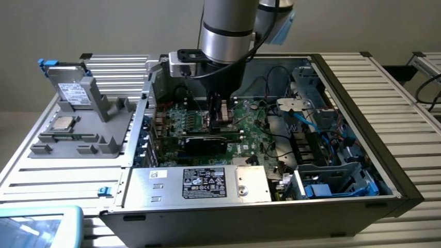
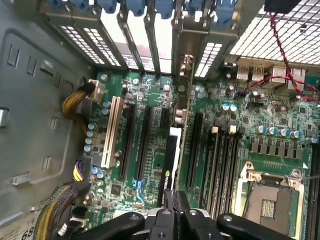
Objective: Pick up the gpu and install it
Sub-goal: 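Press down on the gpu until it lock into place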
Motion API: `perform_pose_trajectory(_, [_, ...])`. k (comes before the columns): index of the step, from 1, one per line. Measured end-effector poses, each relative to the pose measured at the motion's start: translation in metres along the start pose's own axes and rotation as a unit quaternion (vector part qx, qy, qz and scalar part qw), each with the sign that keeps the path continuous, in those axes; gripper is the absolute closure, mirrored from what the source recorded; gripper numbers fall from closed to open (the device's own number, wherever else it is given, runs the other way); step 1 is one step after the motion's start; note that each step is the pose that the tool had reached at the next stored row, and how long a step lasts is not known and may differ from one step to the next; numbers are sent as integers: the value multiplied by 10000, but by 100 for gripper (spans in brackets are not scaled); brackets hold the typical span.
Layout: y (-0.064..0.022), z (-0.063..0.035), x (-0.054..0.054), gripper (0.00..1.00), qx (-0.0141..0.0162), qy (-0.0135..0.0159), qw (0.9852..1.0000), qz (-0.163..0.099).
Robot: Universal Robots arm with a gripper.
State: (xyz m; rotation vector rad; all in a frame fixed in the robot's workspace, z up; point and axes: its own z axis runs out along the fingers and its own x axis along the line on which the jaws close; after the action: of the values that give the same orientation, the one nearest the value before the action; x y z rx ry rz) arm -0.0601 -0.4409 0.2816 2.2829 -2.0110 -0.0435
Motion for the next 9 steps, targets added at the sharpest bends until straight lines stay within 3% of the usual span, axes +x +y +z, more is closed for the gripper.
perform_pose_trajectory(3, [11, -122, 6, 88, -5, 18, 10000, 1])
perform_pose_trajectory(9, [12, -123, 6, 88, -5, 23, 10000, 2])
